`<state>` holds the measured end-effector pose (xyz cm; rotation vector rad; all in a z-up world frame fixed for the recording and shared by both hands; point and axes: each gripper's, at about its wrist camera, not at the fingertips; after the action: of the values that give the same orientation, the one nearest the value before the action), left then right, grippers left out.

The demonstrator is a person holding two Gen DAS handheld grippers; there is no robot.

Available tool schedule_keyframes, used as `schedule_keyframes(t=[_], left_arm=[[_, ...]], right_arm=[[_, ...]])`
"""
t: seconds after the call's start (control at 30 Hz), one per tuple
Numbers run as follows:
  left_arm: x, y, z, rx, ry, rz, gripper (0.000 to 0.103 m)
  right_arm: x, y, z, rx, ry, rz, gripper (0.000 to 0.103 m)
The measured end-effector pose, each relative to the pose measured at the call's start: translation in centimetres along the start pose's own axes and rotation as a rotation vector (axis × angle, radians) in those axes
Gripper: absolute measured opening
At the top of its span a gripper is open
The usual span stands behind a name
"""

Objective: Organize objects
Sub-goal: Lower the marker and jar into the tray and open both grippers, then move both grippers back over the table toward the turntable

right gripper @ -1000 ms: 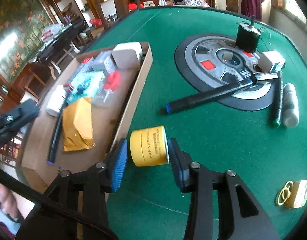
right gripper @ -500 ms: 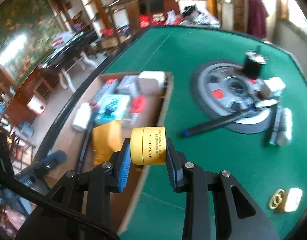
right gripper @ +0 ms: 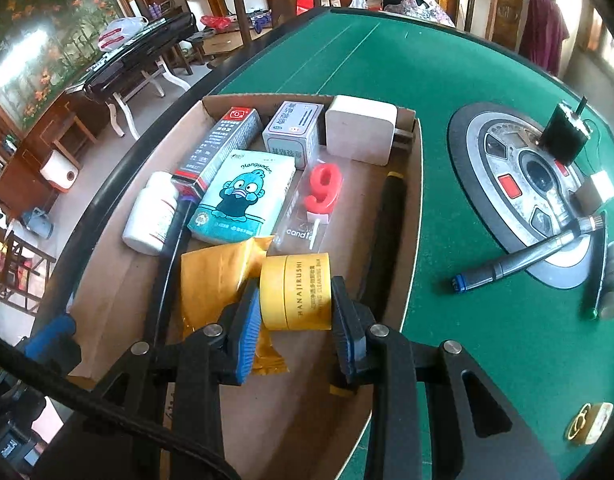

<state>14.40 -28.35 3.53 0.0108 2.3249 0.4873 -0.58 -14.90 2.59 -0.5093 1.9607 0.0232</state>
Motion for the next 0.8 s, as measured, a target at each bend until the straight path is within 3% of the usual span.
schedule_keyframes(t=[0.23,0.43,0.53,0.6,0.63,0.73,0.8], left_arm=[[-0.1,0.0,0.2,-0.004,-0.011,-0.01,0.05],[-0.4,1.2,0.3,0.019,-0.023,-0.027,0.053],[-0.7,2.7,0.3,0.058,-0.015,-0.025,0.053],[-0.6,3.9,0.2,0.083,-0.016,-0.01,0.053],[-0.5,4.5,0.2,0.093,-0.02,-0.001,0.053],[-0.2,6.5,0.2,0.122,-0.036,0.015,0.053],[0.0,8.1,0.4,0.155,-0.044,0.019,0.053]], right_arm=[[-1.5,1.0,0.4,0.059,0.013,-0.046,0.033],[-6.7,2.5,1.7,0.009,0.168,0.018,0.055],[-9.9,3.7,3.1,-0.063,0.297,0.158,0.071],[-11.9,5.0,4.1,-0.108,0.404,0.312,0.082],[-12.6,5.7,4.7,-0.129,0.45,0.392,0.082],[-12.9,7.7,5.2,-0.152,0.443,0.532,0.082],[-12.9,9.9,5.6,-0.122,0.408,0.574,0.082]])
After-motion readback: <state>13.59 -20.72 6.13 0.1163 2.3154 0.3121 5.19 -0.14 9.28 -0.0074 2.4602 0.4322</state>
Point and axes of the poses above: each gripper's, at about its wrist camera, not at the fingertips, and x roughly the way its jaws point, y to its right, z to its underside, and after that the axes turned 8 degrees about x, right-handed
